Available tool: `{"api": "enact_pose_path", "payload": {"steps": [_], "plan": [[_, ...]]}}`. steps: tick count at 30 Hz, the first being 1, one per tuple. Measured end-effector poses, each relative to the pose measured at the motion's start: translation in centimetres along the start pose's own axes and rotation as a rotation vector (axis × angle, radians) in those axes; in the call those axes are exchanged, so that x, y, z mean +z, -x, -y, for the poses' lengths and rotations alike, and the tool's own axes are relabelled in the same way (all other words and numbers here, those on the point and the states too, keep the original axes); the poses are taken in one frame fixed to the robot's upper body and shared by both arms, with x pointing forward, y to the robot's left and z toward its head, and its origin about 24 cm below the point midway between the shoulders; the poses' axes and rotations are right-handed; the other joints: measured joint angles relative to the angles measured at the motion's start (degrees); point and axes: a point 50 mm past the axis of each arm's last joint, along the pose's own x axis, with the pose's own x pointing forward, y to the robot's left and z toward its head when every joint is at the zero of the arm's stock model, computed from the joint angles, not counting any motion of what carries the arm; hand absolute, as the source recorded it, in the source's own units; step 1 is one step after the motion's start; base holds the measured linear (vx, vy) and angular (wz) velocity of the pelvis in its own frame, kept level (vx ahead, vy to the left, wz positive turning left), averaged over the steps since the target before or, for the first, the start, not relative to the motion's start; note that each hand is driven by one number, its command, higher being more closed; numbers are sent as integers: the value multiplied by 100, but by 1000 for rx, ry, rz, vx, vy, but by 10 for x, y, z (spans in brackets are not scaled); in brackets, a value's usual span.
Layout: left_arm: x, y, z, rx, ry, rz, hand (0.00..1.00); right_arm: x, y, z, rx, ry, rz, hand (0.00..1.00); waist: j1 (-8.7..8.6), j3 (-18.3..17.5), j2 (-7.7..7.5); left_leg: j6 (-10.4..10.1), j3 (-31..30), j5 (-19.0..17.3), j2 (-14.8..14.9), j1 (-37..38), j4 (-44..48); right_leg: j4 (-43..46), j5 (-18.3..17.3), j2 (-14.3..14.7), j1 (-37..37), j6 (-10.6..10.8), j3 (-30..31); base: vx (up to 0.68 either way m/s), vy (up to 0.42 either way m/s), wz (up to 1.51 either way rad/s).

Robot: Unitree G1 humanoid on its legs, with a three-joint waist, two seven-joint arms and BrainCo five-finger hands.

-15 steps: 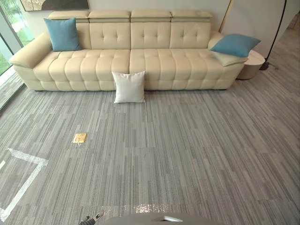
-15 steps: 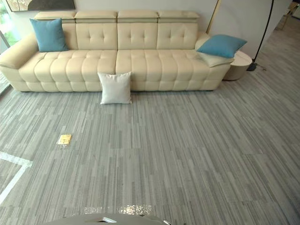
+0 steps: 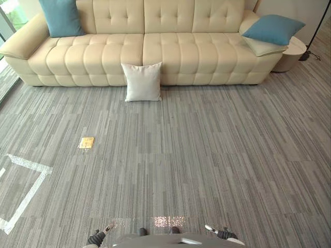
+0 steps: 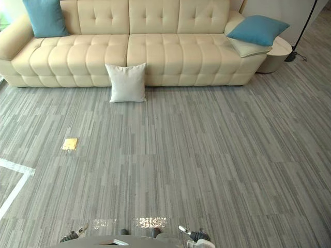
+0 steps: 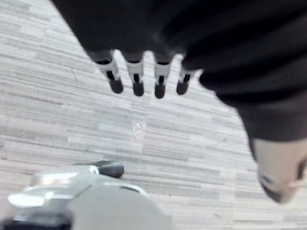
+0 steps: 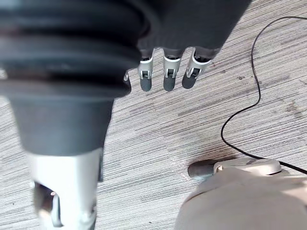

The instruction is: Pick up cushions and gather them together orderly.

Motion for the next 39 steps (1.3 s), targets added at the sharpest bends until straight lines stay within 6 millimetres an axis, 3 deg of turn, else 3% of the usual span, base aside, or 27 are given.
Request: {"api": "enact_pose_path", "payload": {"steps": [20,21,27,28,29,30,31,32,33,34,35,36,37,39], "plan": [[0,0,-1,-2,-22,-1,0,-7,1,2,-7,15,-16,0,13,9,-47,74,-120,119,-7,41,-134,-201,95,6,115,-65,-223,-54,-27,6],[5,-1,-7,13,-17,13,0,-6,2,-5,11,7,-16,0,13,148,-235,-169,-102,-8,10,-267,366,-189,60,-38,152,-88,-440,-56,-104,47],[6,-1,-7,12,-4,13,0,-7,2,-6,11,6,-17,0,60,193,-216,-120,73,-105,102,-369,531,83,-98,-9,66,-170,-451,-61,-39,9],[8,-2,-6,16,30,23,0,-4,2,-4,7,5,-2,0,84,271,-142,-188,314,-415,237,-657,1170,114,-309,44,59,-280,-444,-117,-61,-14],[6,-1,-2,20,99,20,0,0,2,4,-11,5,28,0,164,276,4,-428,716,-879,612,-1052,1958,573,-509,274,-87,-289,-487,-84,-68,-48],[1,1,-7,42,160,27,0,10,3,0,1,2,71,0,386,287,-64,-909,1238,-1270,1026,-1765,3556,2186,-1243,147,-491,-379,-810,-65,-74,-33],[7,1,-16,60,169,52,0,6,4,-5,12,4,62,0,329,414,-238,-591,1182,-1487,996,-2289,4314,2101,-1908,-60,-374,-536,-740,-79,-71,13],[8,0,-14,55,168,42,0,3,3,-2,-3,10,42,0,268,496,-139,-397,976,-1569,1098,-2565,4373,2119,-1980,17,-250,-617,-875,-80,-61,38],[0,1,-12,51,172,18,0,-1,4,-4,1,11,17,0,392,502,-230,-322,963,-1440,1018,-2831,3939,2036,-1974,-78,-202,-623,-829,-9,-40,0],[-5,2,-9,47,178,6,0,1,4,-7,7,8,28,0,480,510,-234,-384,907,-1190,955,-2913,3272,1891,-1966,-119,-155,-623,-736,225,42,-45],[-8,3,-5,36,171,-4,0,4,3,-4,1,13,36,0,502,488,-124,-469,845,-759,928,-2952,2310,1549,-1939,-104,-34,-578,-647,293,80,-45],[-8,3,-3,33,163,-5,0,5,2,0,-9,18,40,0,510,429,-102,-501,761,-542,937,-2990,1914,1345,-1910,-79,33,-463,-583,392,175,-44],[-11,4,2,28,171,-15,0,7,1,5,-20,25,41,0,518,363,37,-380,593,-194,926,-3134,1643,1212,-1901,-111,46,-329,-430,412,244,-46],[-17,4,-1,39,179,-43,0,7,1,4,-18,25,40,0,451,252,8,-25,482,113,729,-3225,1919,1409,-2108,-406,4,-103,-294,430,243,-40]]}}
